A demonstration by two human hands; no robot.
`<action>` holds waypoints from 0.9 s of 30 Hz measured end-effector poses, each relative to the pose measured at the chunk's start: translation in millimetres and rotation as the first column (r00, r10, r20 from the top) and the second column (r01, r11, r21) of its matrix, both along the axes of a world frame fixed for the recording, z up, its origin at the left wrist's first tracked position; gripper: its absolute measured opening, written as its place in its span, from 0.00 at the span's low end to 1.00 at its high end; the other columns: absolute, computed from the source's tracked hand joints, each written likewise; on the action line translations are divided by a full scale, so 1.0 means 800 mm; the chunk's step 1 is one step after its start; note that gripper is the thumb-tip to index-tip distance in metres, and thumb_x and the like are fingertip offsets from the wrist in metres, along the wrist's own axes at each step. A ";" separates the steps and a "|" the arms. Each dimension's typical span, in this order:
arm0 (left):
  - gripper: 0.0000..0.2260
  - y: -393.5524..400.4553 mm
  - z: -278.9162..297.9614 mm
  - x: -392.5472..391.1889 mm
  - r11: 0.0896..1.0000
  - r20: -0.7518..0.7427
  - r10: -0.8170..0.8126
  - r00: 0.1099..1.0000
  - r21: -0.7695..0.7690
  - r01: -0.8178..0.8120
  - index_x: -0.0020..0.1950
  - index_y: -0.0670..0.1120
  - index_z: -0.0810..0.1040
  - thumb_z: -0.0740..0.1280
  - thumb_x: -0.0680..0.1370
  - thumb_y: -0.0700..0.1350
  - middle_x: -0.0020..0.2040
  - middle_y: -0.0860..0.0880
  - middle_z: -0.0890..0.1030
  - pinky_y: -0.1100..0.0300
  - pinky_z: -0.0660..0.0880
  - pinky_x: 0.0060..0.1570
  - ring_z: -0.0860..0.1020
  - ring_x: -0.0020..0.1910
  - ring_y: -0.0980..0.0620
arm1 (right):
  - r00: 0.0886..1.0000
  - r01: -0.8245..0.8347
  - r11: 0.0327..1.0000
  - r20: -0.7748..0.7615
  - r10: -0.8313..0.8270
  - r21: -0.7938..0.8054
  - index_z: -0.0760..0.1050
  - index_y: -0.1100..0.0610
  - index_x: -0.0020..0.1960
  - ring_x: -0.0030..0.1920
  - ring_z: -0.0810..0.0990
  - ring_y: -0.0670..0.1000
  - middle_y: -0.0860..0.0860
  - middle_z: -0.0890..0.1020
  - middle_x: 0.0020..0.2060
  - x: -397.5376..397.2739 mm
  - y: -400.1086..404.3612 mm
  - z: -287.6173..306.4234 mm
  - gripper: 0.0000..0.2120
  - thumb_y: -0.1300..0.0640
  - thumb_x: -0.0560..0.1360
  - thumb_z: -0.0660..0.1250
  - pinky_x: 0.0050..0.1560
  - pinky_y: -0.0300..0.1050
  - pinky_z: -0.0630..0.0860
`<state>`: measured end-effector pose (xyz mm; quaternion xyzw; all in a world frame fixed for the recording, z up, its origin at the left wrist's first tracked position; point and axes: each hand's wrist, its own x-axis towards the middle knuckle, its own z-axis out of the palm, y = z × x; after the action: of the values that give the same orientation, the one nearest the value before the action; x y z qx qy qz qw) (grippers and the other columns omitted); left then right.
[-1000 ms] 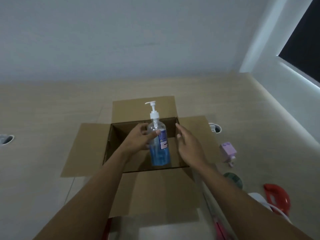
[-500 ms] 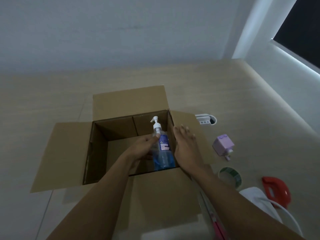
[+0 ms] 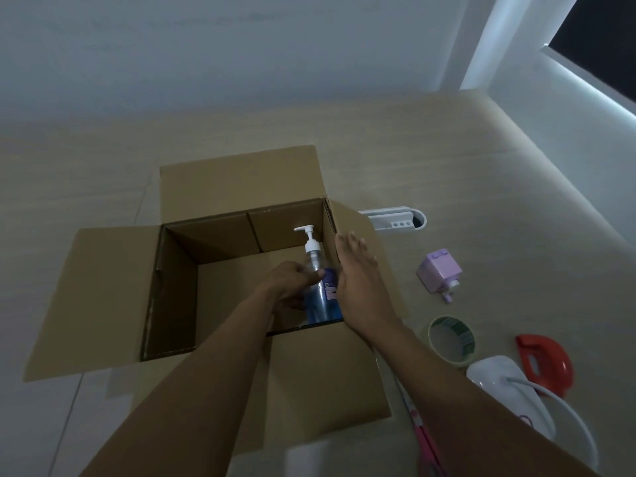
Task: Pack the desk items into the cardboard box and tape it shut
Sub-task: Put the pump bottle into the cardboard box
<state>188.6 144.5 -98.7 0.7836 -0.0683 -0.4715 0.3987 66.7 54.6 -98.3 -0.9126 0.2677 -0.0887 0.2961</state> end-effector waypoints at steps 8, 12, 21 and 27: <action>0.21 -0.005 -0.015 -0.008 0.994 0.100 -0.058 0.993 0.099 0.048 0.62 0.39 0.75 0.67 0.80 0.56 0.57 0.40 0.79 0.47 0.80 0.55 0.80 0.54 0.42 | 0.999 0.019 0.999 0.037 -0.021 0.047 0.47 0.52 0.82 0.81 0.45 0.52 0.52 0.50 0.81 -0.003 0.005 0.003 0.32 0.66 0.82 0.54 0.80 0.54 0.48; 0.20 -0.004 -0.017 -0.008 0.995 0.103 -0.051 0.993 0.094 0.041 0.62 0.40 0.76 0.68 0.79 0.55 0.53 0.42 0.79 0.50 0.81 0.49 0.80 0.48 0.46 | 0.999 0.012 0.999 0.039 -0.014 0.052 0.48 0.53 0.81 0.81 0.46 0.52 0.53 0.51 0.81 -0.005 0.005 0.004 0.31 0.65 0.82 0.54 0.80 0.55 0.50; 0.09 0.011 -0.008 0.001 0.966 -0.312 0.212 0.926 -0.076 -0.247 0.54 0.45 0.78 0.60 0.84 0.48 0.56 0.38 0.78 0.43 0.78 0.49 0.79 0.51 0.40 | 0.999 0.007 0.998 0.035 -0.009 0.064 0.48 0.53 0.81 0.81 0.46 0.53 0.53 0.51 0.81 -0.007 0.006 0.007 0.31 0.64 0.82 0.55 0.79 0.56 0.51; 0.18 0.007 -0.011 -0.001 0.984 -0.259 0.133 0.957 -0.078 -0.158 0.55 0.53 0.77 0.56 0.81 0.32 0.49 0.43 0.80 0.48 0.80 0.42 0.79 0.46 0.46 | 1.000 0.007 0.998 0.016 -0.007 0.057 0.46 0.51 0.82 0.81 0.45 0.52 0.52 0.50 0.81 -0.008 0.005 0.008 0.31 0.62 0.83 0.55 0.80 0.55 0.50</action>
<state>187.9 150.2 -107.6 0.6995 0.0179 -0.5329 0.4757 60.7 58.2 -91.9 -0.9020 0.2710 -0.0893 0.3239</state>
